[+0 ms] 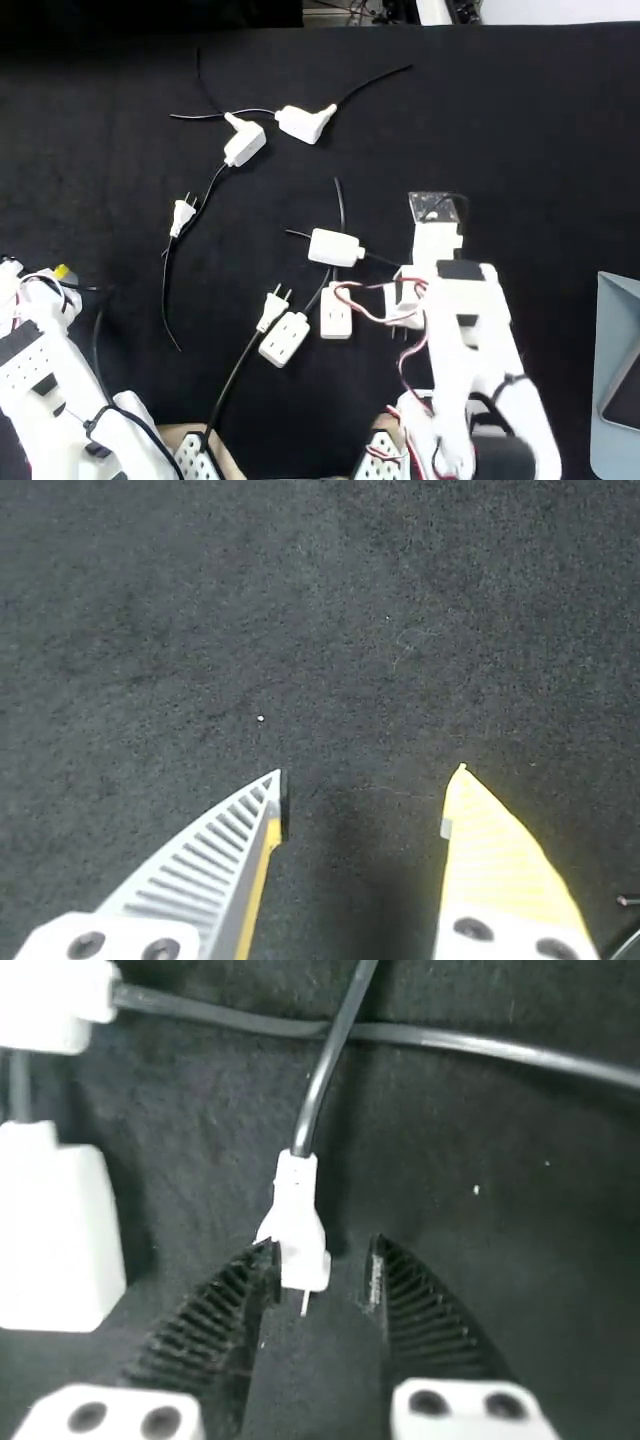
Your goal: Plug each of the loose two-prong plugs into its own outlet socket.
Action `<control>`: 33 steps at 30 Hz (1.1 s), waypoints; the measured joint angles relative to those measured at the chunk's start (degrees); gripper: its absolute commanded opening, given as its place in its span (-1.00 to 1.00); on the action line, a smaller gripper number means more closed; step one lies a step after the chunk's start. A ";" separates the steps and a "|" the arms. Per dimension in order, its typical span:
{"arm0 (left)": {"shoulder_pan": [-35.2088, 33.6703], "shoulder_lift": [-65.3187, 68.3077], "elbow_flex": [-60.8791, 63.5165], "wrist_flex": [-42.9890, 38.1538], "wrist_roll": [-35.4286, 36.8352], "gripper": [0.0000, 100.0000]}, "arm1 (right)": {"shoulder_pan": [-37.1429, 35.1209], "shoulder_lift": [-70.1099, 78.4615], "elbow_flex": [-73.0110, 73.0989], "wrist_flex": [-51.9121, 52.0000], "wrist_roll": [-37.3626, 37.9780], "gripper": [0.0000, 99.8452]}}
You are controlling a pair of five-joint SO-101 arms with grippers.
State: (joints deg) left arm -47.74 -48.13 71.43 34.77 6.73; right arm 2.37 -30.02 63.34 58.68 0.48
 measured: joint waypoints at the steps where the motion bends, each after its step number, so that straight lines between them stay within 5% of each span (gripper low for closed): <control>1: 0.00 0.00 0.00 0.00 0.00 -0.49 | 0.18 1.67 -0.09 -1.05 -0.18 -0.74; 22: 0.00 0.00 0.00 0.00 0.00 -0.49 | -5.19 12.13 -3.87 -3.08 -5.01 -0.74; 28: 0.00 0.00 0.00 0.00 0.00 -0.49 | -5.45 12.13 -3.78 -3.08 -5.19 -0.97; 33: 0.00 0.00 0.00 0.00 0.00 -0.49 | -5.45 12.13 -3.87 -2.81 -5.27 -0.97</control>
State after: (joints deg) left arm -47.74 -48.13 71.43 34.77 6.73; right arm -3.08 -17.89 59.47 55.87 -4.79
